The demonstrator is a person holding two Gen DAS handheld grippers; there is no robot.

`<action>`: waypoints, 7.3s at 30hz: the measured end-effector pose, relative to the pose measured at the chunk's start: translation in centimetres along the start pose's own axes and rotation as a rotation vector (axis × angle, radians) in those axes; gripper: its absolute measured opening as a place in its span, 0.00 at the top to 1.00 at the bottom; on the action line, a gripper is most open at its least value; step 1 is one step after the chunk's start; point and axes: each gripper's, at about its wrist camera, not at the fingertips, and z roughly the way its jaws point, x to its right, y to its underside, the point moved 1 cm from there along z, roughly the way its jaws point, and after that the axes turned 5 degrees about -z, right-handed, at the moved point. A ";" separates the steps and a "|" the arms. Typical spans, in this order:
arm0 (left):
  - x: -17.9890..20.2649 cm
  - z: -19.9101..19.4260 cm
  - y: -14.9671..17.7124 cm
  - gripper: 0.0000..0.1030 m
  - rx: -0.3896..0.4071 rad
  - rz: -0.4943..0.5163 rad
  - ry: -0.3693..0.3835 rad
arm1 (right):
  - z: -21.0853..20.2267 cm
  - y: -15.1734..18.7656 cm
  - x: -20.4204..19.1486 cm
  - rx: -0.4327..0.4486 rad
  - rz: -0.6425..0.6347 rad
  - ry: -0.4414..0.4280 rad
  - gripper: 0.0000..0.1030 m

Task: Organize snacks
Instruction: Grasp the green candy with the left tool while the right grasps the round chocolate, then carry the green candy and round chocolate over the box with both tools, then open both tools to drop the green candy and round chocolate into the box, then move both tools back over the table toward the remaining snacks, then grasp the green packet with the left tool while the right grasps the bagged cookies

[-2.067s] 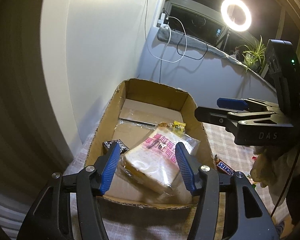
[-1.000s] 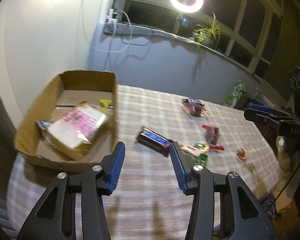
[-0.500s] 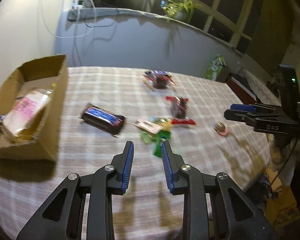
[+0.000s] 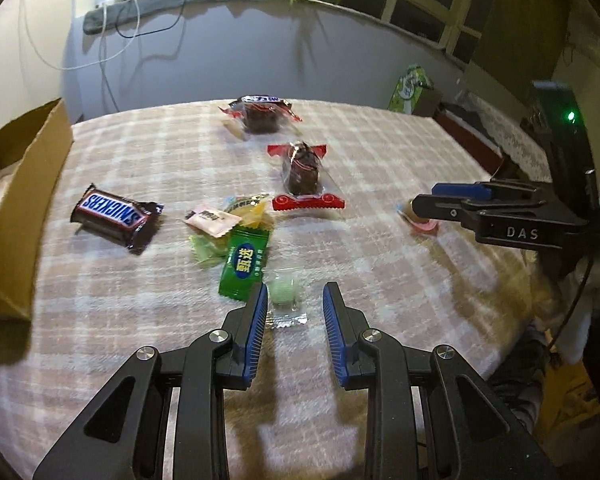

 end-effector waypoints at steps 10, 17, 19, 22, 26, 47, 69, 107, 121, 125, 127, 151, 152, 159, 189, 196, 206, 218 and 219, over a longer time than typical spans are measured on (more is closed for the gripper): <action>0.5 1.6 0.2 0.78 -0.015 0.039 -0.062 | 1.4 0.5 -0.1 -0.025 -0.013 -0.021 0.63; 0.5 1.8 0.2 0.79 -0.006 0.041 -0.072 | 1.7 0.7 0.0 -0.034 -0.015 -0.020 0.67; 0.4 1.7 0.2 0.79 -0.004 0.036 -0.070 | 1.7 0.7 0.0 -0.039 -0.018 -0.018 0.67; 0.2 1.4 0.2 0.80 0.002 0.020 -0.055 | 1.6 0.7 -0.1 -0.036 -0.007 -0.024 0.68; 0.2 0.3 0.2 0.80 0.021 0.010 -0.031 | 0.7 0.6 -0.2 -0.014 0.009 -0.030 0.69; -5.1 -6.6 -1.9 0.80 0.186 -0.081 -0.065 | -4.1 -4.4 -6.6 0.123 -0.062 -0.113 0.69; -17.1 -11.3 -4.1 0.80 0.307 -0.203 -0.239 | 0.2 -14.7 -20.0 0.170 -0.240 -0.255 0.69; -26.4 -8.2 -8.8 0.51 0.244 -0.281 -0.364 | 12.8 -24.1 -27.6 0.068 -0.308 -0.316 0.67; -25.7 -9.5 -8.4 0.50 0.263 -0.280 -0.367 | 10.4 -23.8 -26.7 0.121 -0.295 -0.288 0.23; -24.9 -10.1 -8.3 0.50 0.274 -0.274 -0.358 | 9.3 -23.4 -26.1 0.129 -0.288 -0.285 0.22; -24.3 -10.4 -8.2 0.50 0.277 -0.267 -0.354 | 8.5 -23.1 -25.7 0.136 -0.285 -0.281 0.22; -12.5 -9.9 -5.1 0.50 0.241 -0.118 -0.170 | -1.3 -13.2 -13.0 0.151 -0.185 -0.163 0.22; -11.8 -9.5 -5.0 0.50 0.234 -0.106 -0.159 | -1.4 -12.5 -12.2 0.142 -0.182 -0.150 0.22; -7.6 -7.0 -3.8 0.50 0.170 -0.037 -0.085 | -0.7 -9.1 -7.8 0.077 -0.158 -0.130 0.22; -0.8 1.8 -0.9 0.78 -0.007 0.188 -0.115 | 7.9 -8.2 -5.6 -0.120 -0.019 -0.089 0.51; -1.3 1.6 -1.0 0.79 -0.004 0.149 -0.092 | 7.8 -7.9 -5.7 -0.122 -0.026 -0.088 0.65; -1.6 -0.5 -1.4 0.79 0.036 0.094 -0.043 | 5.6 -7.1 -4.9 -0.078 0.009 -0.099 0.66; -3.7 -4.4 -2.8 0.80 0.132 0.041 -0.053 | 1.3 -8.4 -6.5 0.010 -0.003 -0.126 0.66; -4.1 -4.7 -3.0 0.80 0.140 0.038 -0.060 | 1.1 -8.6 -6.8 0.016 -0.007 -0.129 0.66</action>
